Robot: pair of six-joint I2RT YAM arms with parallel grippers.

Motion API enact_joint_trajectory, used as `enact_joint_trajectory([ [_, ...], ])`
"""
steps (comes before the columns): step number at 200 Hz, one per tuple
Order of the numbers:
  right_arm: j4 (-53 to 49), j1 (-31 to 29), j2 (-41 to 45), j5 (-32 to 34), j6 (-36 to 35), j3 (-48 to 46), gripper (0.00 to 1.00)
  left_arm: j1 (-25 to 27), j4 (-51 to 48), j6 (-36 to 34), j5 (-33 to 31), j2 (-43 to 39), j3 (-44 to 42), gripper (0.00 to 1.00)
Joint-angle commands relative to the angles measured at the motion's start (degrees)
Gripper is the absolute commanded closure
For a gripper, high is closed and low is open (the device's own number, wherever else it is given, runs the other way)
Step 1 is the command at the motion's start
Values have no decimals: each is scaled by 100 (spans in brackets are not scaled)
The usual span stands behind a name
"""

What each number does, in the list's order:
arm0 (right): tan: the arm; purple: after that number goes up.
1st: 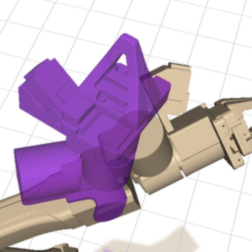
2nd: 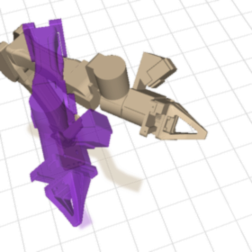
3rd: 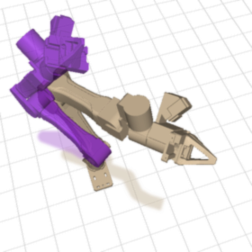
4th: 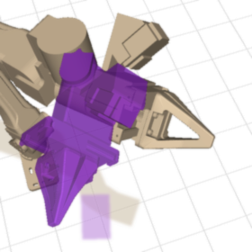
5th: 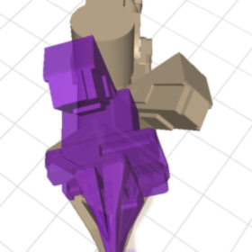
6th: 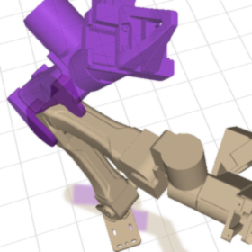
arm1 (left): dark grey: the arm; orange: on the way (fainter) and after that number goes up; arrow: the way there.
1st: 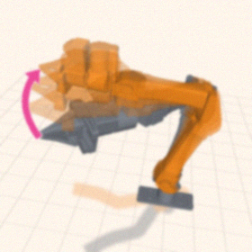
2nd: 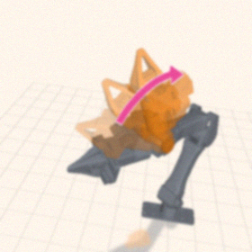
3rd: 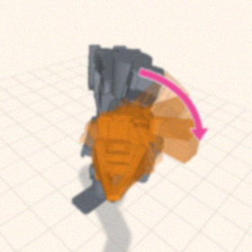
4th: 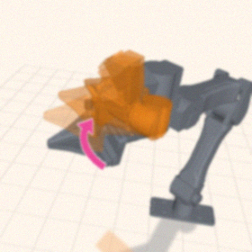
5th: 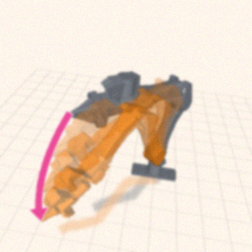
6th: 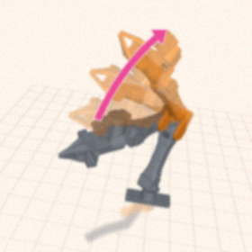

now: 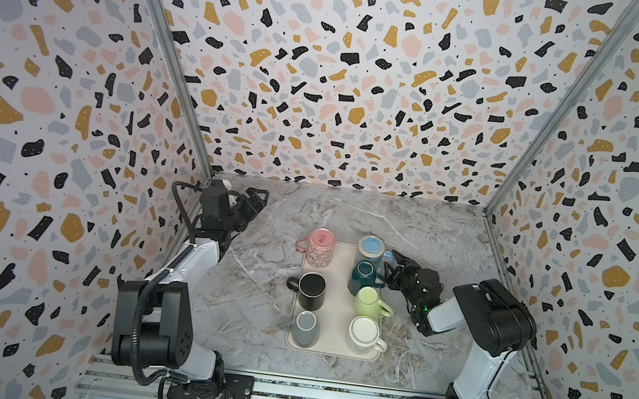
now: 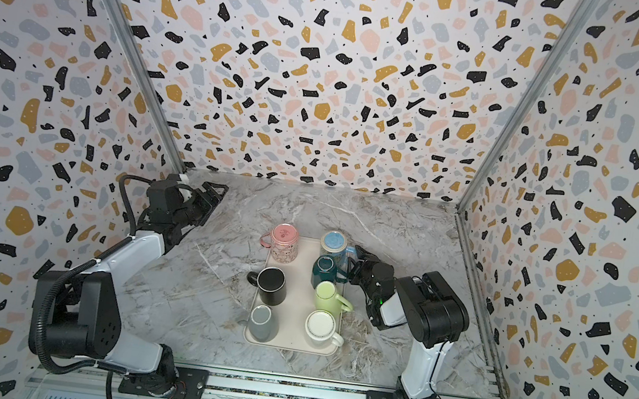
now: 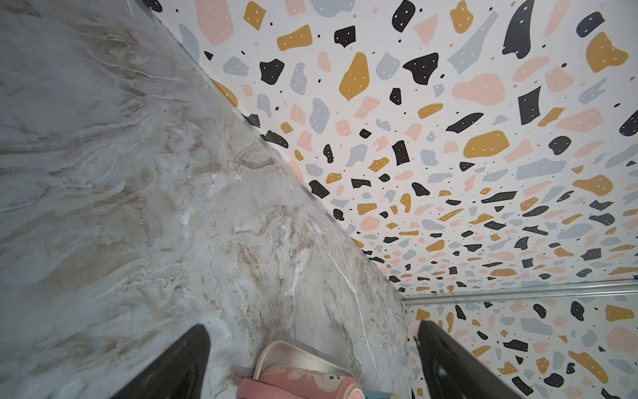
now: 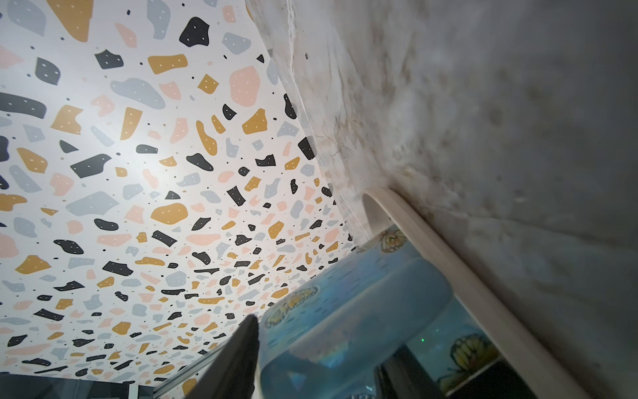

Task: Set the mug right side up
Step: 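Lower the right gripper around the light-blue mug's body and close it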

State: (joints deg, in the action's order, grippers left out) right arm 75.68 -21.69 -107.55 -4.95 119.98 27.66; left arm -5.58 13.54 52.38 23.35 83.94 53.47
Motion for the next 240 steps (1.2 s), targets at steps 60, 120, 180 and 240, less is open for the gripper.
enact_joint_trajectory([
  [60,402,134,-350,-50,2925,405,53,-47,123,5,94,37,181,6],
  [120,516,210,-585,-123,2890,542,63,-74,123,1,100,64,182,6],
  [180,622,236,-801,-151,2880,697,73,-101,-28,7,112,90,190,6],
  [240,827,247,-1064,-184,2866,829,89,-127,-39,-1,117,115,196,6],
])
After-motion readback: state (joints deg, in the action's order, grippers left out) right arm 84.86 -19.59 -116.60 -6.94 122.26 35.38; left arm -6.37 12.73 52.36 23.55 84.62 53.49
